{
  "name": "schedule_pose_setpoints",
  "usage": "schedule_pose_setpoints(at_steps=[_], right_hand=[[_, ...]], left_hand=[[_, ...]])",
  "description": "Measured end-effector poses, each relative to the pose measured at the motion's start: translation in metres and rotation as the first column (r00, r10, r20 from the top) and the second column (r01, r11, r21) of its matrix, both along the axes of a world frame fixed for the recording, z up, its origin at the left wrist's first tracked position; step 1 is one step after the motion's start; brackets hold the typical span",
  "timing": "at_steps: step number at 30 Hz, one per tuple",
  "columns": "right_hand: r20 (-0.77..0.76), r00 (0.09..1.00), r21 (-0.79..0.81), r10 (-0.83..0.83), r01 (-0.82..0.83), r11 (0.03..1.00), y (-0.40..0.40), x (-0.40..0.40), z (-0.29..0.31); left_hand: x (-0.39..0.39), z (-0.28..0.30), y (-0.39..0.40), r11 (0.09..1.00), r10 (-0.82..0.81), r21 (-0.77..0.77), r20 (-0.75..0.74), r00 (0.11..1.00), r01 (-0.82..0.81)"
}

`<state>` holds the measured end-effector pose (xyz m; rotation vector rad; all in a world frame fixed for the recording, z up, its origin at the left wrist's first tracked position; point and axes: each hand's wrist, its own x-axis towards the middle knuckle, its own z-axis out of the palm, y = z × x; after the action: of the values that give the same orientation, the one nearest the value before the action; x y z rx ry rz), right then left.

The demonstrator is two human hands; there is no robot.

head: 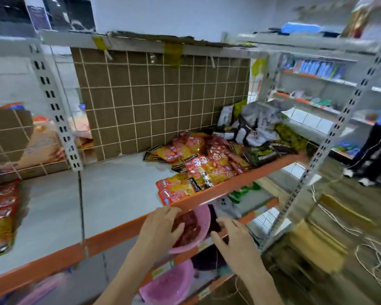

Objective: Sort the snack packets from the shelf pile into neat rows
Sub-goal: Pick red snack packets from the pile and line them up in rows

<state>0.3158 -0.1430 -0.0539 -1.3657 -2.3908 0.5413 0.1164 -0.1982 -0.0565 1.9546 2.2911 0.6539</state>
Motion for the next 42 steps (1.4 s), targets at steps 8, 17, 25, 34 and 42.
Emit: schedule_pose_setpoints(at_steps=[8, 17, 25, 34, 42], right_hand=[[-0.117, 0.993, -0.078, 0.015, -0.025, 0.997, 0.091, -0.004, 0.013], [-0.139, 0.987, -0.015, 0.084, -0.087, 0.996, 0.234, -0.062, 0.034], [-0.064, 0.988, -0.059, 0.143, -0.147, 0.987, 0.324, -0.125, 0.016], [-0.007, 0.977, -0.060, 0.213, -0.213, 0.975, 0.360, -0.163, 0.009], [-0.100, 0.933, -0.132, 0.345, -0.356, 0.925, 0.381, -0.178, 0.004]], left_hand=[[-0.016, 0.014, 0.108, 0.999, 0.047, 0.021, 0.092, 0.995, -0.049], [-0.071, 0.033, 0.224, 0.967, 0.244, -0.082, 0.026, 0.969, -0.241], [-0.101, 0.025, 0.277, 0.875, 0.327, -0.242, -0.343, 0.881, -0.419], [-0.104, 0.014, 0.290, 0.748, 0.426, -0.361, -0.381, 0.820, -0.557], [-0.083, 0.012, 0.304, 0.705, 0.662, -0.305, -0.040, 0.749, -0.640]])
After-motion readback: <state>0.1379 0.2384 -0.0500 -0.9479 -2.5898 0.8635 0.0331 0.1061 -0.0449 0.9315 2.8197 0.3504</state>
